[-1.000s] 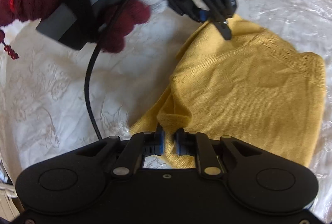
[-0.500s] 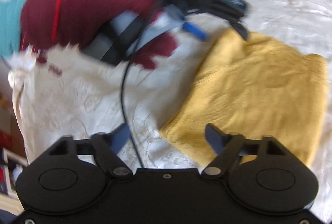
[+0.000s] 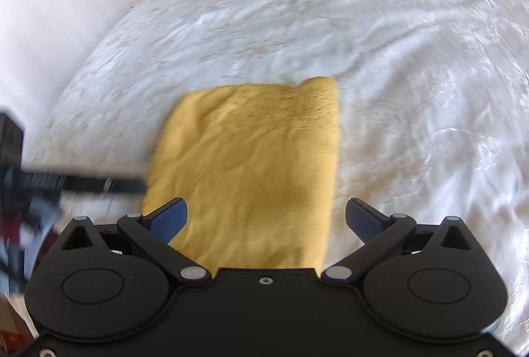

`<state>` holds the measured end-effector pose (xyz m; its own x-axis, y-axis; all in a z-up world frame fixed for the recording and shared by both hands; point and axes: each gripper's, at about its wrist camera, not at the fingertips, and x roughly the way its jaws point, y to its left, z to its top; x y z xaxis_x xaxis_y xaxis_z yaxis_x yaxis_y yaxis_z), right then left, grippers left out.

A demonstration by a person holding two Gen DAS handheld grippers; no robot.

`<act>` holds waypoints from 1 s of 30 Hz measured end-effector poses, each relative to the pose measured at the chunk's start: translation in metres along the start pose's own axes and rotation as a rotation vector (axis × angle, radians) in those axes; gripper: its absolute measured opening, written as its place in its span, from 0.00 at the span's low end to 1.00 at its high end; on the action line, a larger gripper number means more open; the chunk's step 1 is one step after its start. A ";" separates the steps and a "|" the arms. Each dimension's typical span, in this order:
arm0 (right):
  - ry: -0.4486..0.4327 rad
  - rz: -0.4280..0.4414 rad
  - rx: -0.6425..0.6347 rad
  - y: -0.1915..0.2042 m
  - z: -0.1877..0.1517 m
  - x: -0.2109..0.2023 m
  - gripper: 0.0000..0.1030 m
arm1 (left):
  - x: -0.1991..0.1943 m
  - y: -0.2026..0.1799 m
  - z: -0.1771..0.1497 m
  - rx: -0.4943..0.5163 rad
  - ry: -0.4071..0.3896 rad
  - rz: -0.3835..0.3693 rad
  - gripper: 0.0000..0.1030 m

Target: Fold small clothes

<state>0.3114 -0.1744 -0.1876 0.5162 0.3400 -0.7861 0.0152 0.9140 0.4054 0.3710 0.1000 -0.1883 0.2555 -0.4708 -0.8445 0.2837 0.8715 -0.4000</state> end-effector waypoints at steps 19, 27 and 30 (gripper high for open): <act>0.115 0.298 0.221 -0.046 0.035 0.096 1.00 | 0.071 0.001 0.039 -0.002 0.029 -0.063 0.99; 0.120 0.330 0.319 -0.054 0.034 0.093 0.99 | 0.065 0.005 0.039 -0.050 0.011 -0.038 0.75; 0.116 0.222 0.272 -0.042 0.031 0.087 0.56 | 0.055 0.007 0.036 -0.055 -0.010 -0.042 0.28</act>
<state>0.3827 -0.1901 -0.2586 0.4322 0.5607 -0.7063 0.1485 0.7283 0.6690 0.4201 0.0753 -0.2246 0.2532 -0.5084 -0.8231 0.2429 0.8570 -0.4546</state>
